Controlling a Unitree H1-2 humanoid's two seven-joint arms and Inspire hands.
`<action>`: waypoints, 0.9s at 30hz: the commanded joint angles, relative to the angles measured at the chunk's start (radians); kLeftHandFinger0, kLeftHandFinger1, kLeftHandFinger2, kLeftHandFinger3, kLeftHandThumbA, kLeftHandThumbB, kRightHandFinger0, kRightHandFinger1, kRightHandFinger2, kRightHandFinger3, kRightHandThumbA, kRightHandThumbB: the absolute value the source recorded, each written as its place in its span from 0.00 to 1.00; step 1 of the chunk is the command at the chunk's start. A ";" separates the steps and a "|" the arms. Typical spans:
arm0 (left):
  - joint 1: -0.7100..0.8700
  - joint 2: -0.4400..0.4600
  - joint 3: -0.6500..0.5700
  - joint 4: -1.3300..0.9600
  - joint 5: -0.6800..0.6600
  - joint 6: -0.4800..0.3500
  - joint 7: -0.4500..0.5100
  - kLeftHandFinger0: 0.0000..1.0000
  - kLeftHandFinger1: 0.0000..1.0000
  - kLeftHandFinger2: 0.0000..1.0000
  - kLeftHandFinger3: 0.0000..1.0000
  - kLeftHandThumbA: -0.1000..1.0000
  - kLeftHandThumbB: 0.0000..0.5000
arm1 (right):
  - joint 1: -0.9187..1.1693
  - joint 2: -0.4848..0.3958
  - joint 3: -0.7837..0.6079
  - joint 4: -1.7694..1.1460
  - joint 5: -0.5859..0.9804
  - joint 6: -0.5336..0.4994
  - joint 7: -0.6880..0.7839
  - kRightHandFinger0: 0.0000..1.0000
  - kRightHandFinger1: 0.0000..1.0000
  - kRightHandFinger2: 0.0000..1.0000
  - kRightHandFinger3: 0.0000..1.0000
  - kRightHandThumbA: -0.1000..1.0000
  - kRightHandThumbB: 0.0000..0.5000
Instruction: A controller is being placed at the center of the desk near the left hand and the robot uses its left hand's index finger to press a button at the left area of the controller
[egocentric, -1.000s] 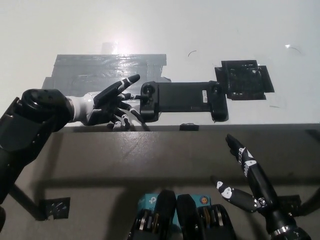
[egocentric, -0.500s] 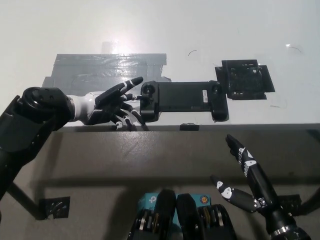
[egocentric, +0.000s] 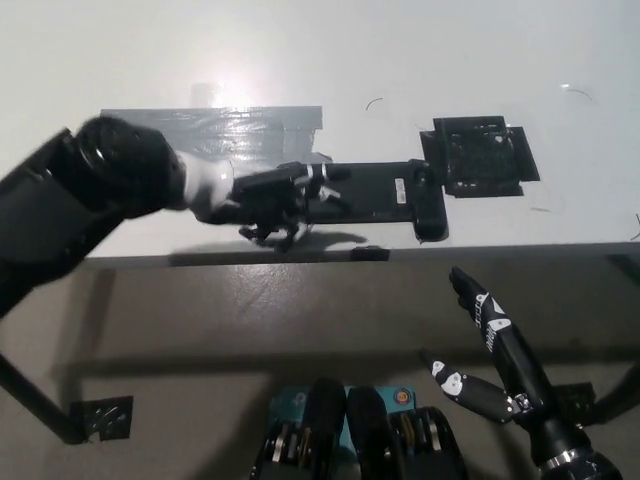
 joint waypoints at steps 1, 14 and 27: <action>-0.053 0.093 0.009 -0.079 -0.208 0.016 0.104 0.03 0.09 0.29 1.00 1.00 0.89 | -0.024 -0.001 0.002 -0.029 0.012 0.000 0.016 1.00 1.00 1.00 1.00 0.69 0.51; 0.536 0.061 0.419 -0.750 -0.029 -0.006 0.470 0.47 0.27 0.37 1.00 1.00 0.68 | 0.023 0.002 0.014 -0.029 0.013 -0.010 0.021 1.00 1.00 1.00 1.00 0.68 0.50; 1.222 -0.265 0.581 -0.688 0.244 -0.410 0.555 1.00 1.00 1.00 1.00 1.00 0.72 | 0.180 0.012 0.038 -0.028 0.020 -0.057 0.019 1.00 1.00 1.00 1.00 0.68 0.49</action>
